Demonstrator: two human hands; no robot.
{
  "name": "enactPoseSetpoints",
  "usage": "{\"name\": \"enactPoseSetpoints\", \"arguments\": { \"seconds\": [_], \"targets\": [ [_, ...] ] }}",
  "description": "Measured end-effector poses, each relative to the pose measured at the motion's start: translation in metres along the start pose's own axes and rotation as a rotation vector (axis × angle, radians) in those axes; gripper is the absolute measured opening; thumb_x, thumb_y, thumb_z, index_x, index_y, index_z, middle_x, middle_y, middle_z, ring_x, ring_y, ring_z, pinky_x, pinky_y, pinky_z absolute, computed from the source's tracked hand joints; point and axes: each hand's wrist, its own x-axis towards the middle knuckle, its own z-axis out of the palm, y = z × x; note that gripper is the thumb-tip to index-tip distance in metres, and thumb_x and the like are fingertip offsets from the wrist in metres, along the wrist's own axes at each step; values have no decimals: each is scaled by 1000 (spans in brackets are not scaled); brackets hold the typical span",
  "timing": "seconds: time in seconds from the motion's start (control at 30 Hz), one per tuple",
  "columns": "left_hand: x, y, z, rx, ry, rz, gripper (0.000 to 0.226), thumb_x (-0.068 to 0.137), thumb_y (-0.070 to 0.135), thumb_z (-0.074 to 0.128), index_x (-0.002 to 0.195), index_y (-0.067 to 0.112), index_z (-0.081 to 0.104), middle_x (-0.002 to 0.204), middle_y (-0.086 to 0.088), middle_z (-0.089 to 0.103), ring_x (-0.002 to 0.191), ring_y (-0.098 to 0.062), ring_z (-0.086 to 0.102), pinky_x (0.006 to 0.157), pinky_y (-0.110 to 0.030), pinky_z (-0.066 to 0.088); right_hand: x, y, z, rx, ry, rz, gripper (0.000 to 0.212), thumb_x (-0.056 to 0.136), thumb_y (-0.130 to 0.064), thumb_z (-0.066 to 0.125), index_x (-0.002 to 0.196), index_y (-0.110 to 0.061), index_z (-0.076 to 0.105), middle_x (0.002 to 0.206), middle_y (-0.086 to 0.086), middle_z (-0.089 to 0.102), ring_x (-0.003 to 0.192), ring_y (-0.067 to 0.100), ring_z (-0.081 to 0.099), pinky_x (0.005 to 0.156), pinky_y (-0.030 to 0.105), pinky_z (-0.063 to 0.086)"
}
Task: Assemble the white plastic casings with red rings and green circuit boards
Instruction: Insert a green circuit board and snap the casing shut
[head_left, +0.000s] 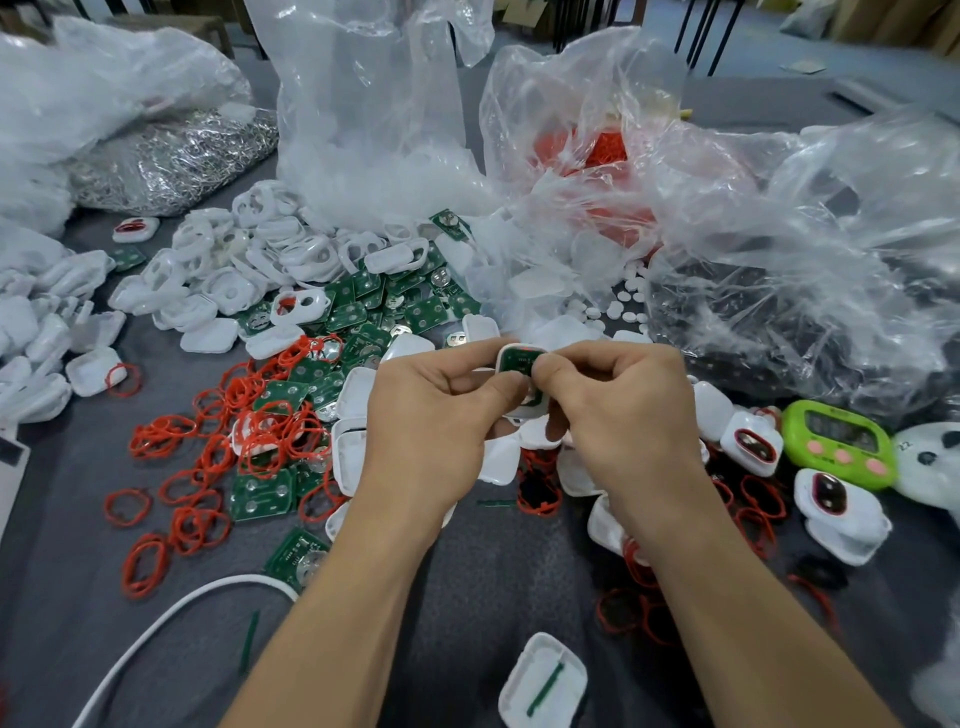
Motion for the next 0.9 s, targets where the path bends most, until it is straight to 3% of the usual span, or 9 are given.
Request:
{"name": "enactPoseSetpoints", "arguments": {
  "seconds": [0.3,0.43,0.63,0.7,0.8,0.9],
  "targets": [
    [1,-3,-1,79,-19,70,33,89,2,75,93,34,81,74,0,79,67,-9,73,63,-24,61,3,-2,-3,18,-60,32,13,81,-36,76,72,-27,79,58,-1,71,47,16,63,55,34,52],
    [0,-8,1,185,-62,126,33,91,11,74,97,43,80,73,3,78,71,-11,74,71,-35,64,5,-4,-8,-84,-78,0,18,82,-38,81,69,-27,79,55,-5,69,48,9,61,57,29,50],
    [-1,-12,2,247,-56,96,34,89,6,73,95,38,82,69,1,77,62,-9,68,72,-51,63,6,-2,-8,-185,-71,-22,23,83,-33,79,62,-23,76,50,-6,66,45,8,59,48,20,44],
    [-2,-11,3,245,-57,94,31,89,6,73,96,35,82,70,2,77,64,-8,71,74,-50,64,6,0,-8,-200,-65,-32,24,82,-34,78,61,-23,76,51,-8,67,47,7,61,48,15,42],
    [-3,-8,5,242,-28,112,32,86,15,72,92,45,80,64,2,74,61,-6,68,75,-44,65,8,0,-9,-127,-127,-8,27,86,-39,75,67,-21,77,55,-2,69,48,12,63,51,25,47],
    [-1,-6,5,223,21,110,38,87,13,72,86,51,78,70,2,77,67,-13,75,73,-44,65,10,-2,-13,132,-193,91,35,96,-37,63,76,-12,77,61,13,71,48,25,63,48,30,44]
  ]
}}
